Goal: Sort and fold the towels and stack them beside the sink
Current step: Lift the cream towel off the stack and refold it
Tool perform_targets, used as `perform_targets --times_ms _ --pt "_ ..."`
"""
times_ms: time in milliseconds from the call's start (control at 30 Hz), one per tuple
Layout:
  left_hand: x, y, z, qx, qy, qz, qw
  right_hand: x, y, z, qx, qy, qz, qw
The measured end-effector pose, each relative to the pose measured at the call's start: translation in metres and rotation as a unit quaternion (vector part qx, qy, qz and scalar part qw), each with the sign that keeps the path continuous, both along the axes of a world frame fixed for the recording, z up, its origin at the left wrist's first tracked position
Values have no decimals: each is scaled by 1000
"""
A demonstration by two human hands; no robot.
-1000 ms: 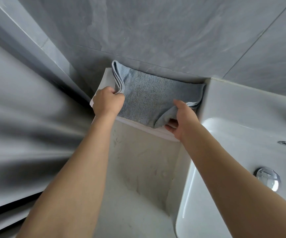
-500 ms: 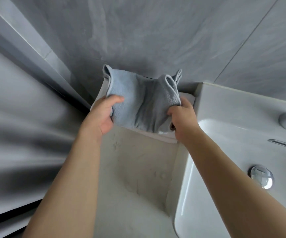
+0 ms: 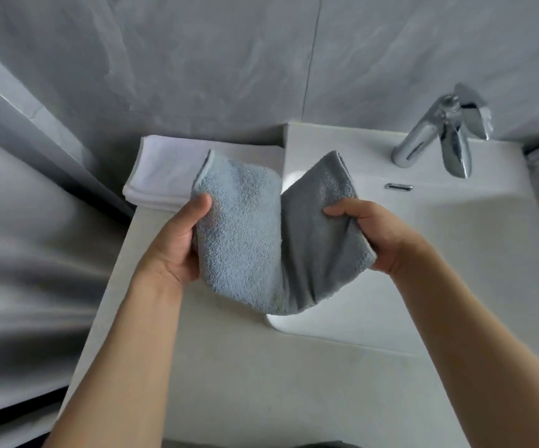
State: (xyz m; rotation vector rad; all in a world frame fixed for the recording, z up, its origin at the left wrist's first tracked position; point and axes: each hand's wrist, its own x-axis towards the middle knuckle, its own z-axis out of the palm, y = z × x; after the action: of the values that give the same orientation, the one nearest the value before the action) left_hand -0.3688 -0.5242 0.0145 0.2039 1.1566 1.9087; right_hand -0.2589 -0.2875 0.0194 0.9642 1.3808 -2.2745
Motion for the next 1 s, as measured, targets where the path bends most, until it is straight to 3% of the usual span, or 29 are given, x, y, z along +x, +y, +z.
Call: perform_targets --times_ms 200,500,800,1000 --pt "64 63 2 -66 -46 -109 991 79 41 1 55 -6 -33 998" --pt "169 202 10 -90 -65 -159 981 208 161 1 57 -5 -96 994" --pt "266 370 0 -76 -93 -80 990 314 311 -1 14 105 -197 975" --pt "292 454 3 -7 -120 -45 992 354 394 -6 83 113 -296 945"
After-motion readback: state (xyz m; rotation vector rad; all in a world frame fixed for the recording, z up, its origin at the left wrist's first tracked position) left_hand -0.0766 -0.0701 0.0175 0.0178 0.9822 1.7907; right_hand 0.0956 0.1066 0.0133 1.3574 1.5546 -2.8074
